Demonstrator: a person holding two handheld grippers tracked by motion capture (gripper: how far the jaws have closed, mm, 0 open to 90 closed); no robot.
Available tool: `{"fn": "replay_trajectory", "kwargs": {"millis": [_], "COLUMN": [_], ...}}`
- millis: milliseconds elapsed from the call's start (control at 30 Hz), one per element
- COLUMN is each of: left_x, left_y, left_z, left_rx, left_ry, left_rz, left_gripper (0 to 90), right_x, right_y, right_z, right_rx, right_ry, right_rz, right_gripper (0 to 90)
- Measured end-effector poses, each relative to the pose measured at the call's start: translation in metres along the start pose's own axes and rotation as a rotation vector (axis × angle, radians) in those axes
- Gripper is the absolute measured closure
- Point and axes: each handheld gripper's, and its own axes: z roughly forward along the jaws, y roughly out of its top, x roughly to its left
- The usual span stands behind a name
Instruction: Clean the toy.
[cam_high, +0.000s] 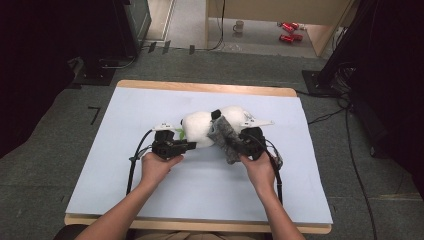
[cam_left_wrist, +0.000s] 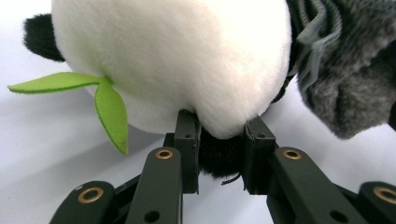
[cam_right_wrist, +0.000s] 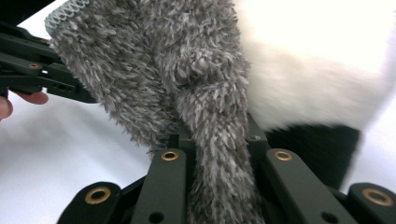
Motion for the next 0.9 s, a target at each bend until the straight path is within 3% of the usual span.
{"fn": "replay_trajectory", "kwargs": {"millis": [133,233,433,567,667,767,833,900], "left_x": [0.001,0.001,-0.001,-0.002,-0.008,-0.015,-0.017,-0.019], "left_y": [0.001,0.001,0.001,0.000,-0.002,-0.006,-0.008,-0.010], "left_z": [0.001,0.003,0.005,0.004,0.007,0.011,0.012,0.012], "left_rx": [-0.002,0.002,0.000,-0.018,-0.023,-0.019,-0.014,-0.017], "left_ry": [0.004,0.002,0.003,-0.010,-0.015,-0.023,-0.029,-0.022], "left_rz": [-0.001,0.006,0.014,0.040,0.056,0.066,0.057,0.070], "left_gripper": [72.7,72.7,72.6,72.2,72.2,72.3,72.3,72.4], "right_x": [-0.015,-0.027,-0.036,-0.044,-0.045,-0.041,-0.033,-0.023], "right_y": [-0.004,-0.009,-0.014,-0.016,-0.016,-0.011,-0.005,0.001], "right_z": [-0.009,-0.013,-0.017,-0.021,-0.022,-0.028,-0.035,-0.039], "right_rx": [-0.016,-0.024,-0.021,-0.028,-0.030,-0.052,-0.083,-0.106], "right_ry": [-0.032,-0.036,-0.093,-0.117,-0.141,-0.212,-0.223,-0.201], "right_rz": [0.032,0.081,0.093,0.132,0.127,0.113,0.088,0.070], "right_gripper": [77.0,77.0,76.9,76.7,76.7,76.8,76.8,76.8]}}
